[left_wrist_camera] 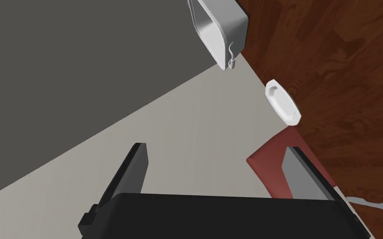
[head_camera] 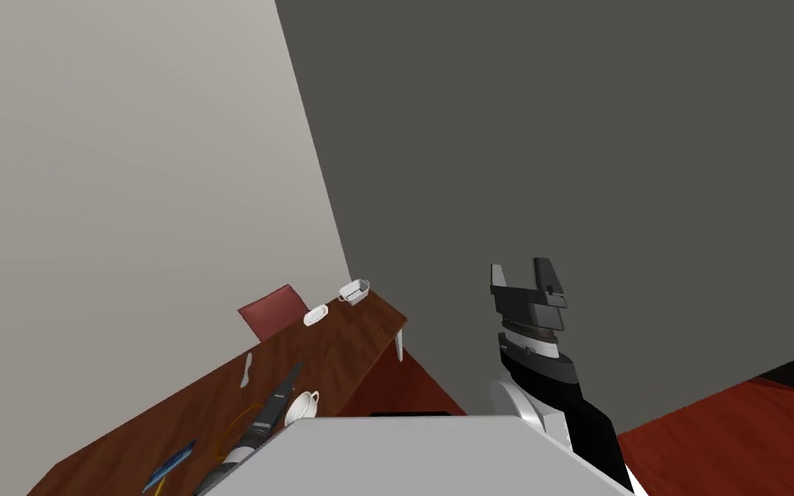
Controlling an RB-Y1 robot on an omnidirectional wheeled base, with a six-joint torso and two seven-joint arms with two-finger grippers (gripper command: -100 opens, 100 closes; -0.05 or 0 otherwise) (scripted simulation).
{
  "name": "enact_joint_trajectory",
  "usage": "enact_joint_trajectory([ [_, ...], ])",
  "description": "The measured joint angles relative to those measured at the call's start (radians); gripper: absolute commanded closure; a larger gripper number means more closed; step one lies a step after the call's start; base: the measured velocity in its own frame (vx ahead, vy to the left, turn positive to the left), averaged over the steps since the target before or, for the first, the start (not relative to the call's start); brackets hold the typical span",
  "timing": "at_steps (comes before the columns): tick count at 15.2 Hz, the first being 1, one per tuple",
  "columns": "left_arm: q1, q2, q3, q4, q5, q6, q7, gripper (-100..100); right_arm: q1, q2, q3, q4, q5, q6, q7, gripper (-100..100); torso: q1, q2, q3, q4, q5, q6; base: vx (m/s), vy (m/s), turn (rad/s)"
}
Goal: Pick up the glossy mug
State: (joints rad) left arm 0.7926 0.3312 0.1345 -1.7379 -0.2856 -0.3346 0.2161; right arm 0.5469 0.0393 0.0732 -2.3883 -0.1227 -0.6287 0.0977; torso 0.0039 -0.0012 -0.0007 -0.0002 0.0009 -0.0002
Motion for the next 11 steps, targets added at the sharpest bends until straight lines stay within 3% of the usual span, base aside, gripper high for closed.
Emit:
enact_joint_trajectory([
  [3,0.017,0.008,-0.003,0.074,-0.026,0.009,0.027,-100,0.000,0.000,0.000,0.000,0.000,0.000,0.000,0,0.000,0.000,0.000,0.000,0.000,0.001,-0.001,0.021,-0.339],
  [9,0.069,0.044,-0.018,0.173,-0.069,0.051,0.098,-100,0.000,0.000,0.000,0.000,0.000,0.000,0.000,0,0.001,-0.001,-0.001,0.000,0.000,0.000,0.007,0.026,-0.259],
  [11,0.068,0.047,-0.022,0.214,-0.083,0.057,0.111,-100,0.000,0.000,0.000,0.000,0.000,0.000,0.000,0,0.001,-0.002,-0.001,0.000,0.000,0.001,0.014,0.018,-0.290],
])
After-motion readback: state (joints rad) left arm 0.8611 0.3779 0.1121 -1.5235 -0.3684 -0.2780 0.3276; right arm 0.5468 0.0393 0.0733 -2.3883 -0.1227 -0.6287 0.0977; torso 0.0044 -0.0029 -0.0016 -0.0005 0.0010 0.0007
